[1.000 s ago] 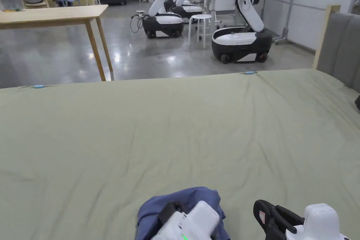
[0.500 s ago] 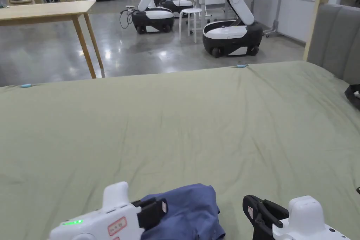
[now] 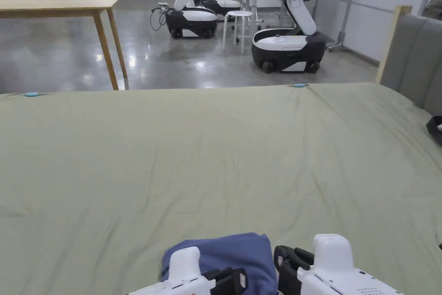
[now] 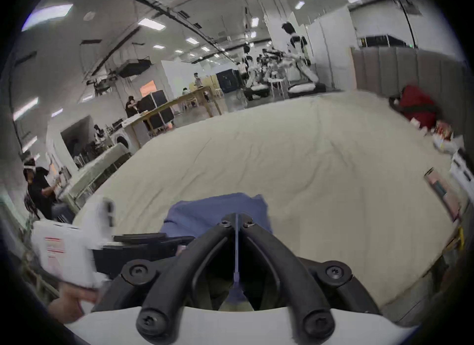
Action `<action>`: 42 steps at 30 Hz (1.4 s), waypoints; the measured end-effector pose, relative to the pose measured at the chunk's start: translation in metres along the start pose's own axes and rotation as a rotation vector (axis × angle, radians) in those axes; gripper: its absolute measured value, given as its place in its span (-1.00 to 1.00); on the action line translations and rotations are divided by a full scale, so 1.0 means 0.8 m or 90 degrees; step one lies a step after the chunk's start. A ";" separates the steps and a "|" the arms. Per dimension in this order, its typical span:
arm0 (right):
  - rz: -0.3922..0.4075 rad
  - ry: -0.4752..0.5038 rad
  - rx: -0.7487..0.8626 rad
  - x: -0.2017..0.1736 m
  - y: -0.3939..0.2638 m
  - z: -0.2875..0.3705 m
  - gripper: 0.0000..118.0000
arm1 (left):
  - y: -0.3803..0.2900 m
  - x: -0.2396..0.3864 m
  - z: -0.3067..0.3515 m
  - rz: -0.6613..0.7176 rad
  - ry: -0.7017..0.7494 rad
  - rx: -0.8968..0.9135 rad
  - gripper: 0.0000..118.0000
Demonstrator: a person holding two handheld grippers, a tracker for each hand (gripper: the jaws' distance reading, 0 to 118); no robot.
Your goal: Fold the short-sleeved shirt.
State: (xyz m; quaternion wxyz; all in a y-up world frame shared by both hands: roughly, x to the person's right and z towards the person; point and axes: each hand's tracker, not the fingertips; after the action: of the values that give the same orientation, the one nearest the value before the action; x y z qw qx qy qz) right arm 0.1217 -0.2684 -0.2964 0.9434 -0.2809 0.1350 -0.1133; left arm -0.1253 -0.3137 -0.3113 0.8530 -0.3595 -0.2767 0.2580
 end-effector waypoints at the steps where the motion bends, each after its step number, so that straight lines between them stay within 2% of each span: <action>1: -0.007 0.007 -0.003 -0.003 -0.006 -0.016 -0.95 | 0.002 -0.006 0.016 0.006 0.003 0.021 -0.69; 3: -0.045 0.053 -0.042 -0.002 -0.020 -0.052 -0.95 | 0.008 -0.023 0.048 0.009 0.008 0.054 -0.68; 4: -0.069 0.079 -0.069 0.001 -0.028 -0.069 -0.95 | 0.009 -0.033 0.063 0.008 0.020 0.070 -0.60; 5: -0.084 0.097 -0.084 0.006 -0.038 -0.081 -0.95 | 0.010 -0.043 0.075 0.011 0.026 0.076 -0.26; 6: -0.088 0.095 -0.103 0.010 -0.046 -0.091 -0.95 | 0.011 -0.056 0.085 0.017 0.032 0.075 0.54; 7: -0.074 0.060 -0.117 0.014 -0.052 -0.097 -0.95 | 0.013 -0.072 0.090 0.026 0.047 0.067 0.89; 8: -0.069 0.040 -0.115 0.019 -0.056 -0.098 -0.95 | 0.010 -0.084 0.094 0.038 0.062 0.061 0.94; 11: -0.108 0.026 -0.098 0.039 -0.057 -0.094 -0.95 | -0.001 -0.123 0.093 0.125 0.050 0.054 0.94; 14: -0.122 0.028 -0.097 0.042 -0.050 -0.095 -0.95 | -0.012 -0.150 0.060 0.244 -0.075 0.013 0.93; 17: -0.104 0.030 -0.092 0.040 -0.052 -0.096 -0.95 | -0.009 -0.153 0.025 0.294 -0.181 0.060 0.91; 18: -0.102 0.032 -0.089 0.040 -0.053 -0.095 -0.95 | -0.005 -0.155 0.009 0.324 -0.207 0.039 0.72; 19: -0.102 0.033 -0.087 0.040 -0.053 -0.095 -0.95 | -0.002 -0.155 -0.008 0.345 -0.222 0.022 0.24; 20: -0.103 0.034 -0.085 0.040 -0.052 -0.095 -0.95 | 0.001 -0.150 -0.021 0.358 -0.213 0.013 -0.46; 21: -0.103 0.035 -0.083 0.039 -0.052 -0.093 -0.95 | 0.001 -0.147 -0.032 0.357 -0.152 -0.004 -0.61; 22: -0.100 0.031 -0.077 0.039 -0.051 -0.091 -0.95 | -0.001 -0.143 -0.044 0.345 -0.083 -0.030 -0.61; 25: -0.102 0.037 -0.066 0.041 -0.047 -0.082 -0.95 | 0.001 -0.139 -0.030 0.342 -0.127 -0.003 -0.61; 28: -0.088 0.054 -0.038 0.035 -0.044 -0.066 -0.95 | 0.015 -0.137 0.009 0.257 -0.066 0.001 -0.61; 33: -0.040 0.047 -0.027 0.014 -0.036 -0.047 -0.95 | 0.049 -0.196 0.133 0.190 0.033 0.045 -0.61; 36: -0.032 0.047 -0.022 0.002 -0.037 -0.039 -0.95 | 0.076 -0.256 0.217 0.147 0.145 0.048 -0.61; 39: -0.022 0.046 -0.022 -0.010 -0.044 -0.036 -0.95 | 0.105 -0.319 0.303 0.159 0.190 0.054 -0.61; 42: -0.022 0.047 -0.024 -0.021 -0.051 -0.034 -0.95 | 0.135 -0.371 0.378 0.133 0.293 0.041 -0.61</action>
State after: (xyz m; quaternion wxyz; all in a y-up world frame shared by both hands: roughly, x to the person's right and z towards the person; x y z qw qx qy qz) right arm 0.0914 -0.3099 -0.2921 0.9303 -0.2963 0.1669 -0.1373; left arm -0.5621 -0.2954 -0.2996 0.8733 -0.4081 -0.0286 0.2646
